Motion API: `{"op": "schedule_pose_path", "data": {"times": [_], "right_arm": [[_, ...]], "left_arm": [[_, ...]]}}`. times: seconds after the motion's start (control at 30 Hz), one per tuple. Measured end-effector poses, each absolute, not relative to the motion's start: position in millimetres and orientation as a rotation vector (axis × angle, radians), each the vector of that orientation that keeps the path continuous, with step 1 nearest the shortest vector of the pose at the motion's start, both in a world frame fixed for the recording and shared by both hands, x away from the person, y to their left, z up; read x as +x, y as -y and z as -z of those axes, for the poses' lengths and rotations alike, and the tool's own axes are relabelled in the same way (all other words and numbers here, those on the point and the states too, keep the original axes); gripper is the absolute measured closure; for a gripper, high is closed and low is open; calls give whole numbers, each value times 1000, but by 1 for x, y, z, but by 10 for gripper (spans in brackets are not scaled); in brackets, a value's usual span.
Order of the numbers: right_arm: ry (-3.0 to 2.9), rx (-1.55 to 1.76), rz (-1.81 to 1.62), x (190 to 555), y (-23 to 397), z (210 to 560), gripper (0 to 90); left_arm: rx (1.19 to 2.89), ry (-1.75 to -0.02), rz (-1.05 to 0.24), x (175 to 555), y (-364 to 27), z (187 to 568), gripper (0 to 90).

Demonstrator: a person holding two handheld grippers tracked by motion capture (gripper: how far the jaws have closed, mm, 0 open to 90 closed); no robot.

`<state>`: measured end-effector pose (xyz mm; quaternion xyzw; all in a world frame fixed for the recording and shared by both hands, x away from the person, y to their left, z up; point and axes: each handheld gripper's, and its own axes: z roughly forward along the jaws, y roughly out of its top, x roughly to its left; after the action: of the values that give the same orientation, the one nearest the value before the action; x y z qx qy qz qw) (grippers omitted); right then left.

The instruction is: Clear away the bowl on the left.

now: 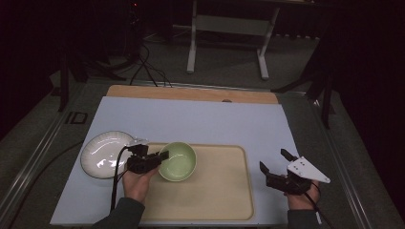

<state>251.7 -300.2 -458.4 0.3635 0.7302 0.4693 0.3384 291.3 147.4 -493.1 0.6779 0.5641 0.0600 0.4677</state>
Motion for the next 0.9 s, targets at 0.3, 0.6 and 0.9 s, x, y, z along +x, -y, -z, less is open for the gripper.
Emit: {"op": "schedule_pose_path", "data": {"times": [0.3, 0.6, 0.9], "right_arm": [[-1902, 948, -1222, 252, 300, 458, 137], [-1902, 950, -1223, 252, 300, 458, 137], [-1902, 949, -1224, 252, 300, 458, 137]], "left_arm": [[1695, -1381, -138, 292, -139, 499, 814], [1738, -1370, -147, 293, -129, 505, 814], [1782, -1379, -162, 295, -121, 514, 812]]}}
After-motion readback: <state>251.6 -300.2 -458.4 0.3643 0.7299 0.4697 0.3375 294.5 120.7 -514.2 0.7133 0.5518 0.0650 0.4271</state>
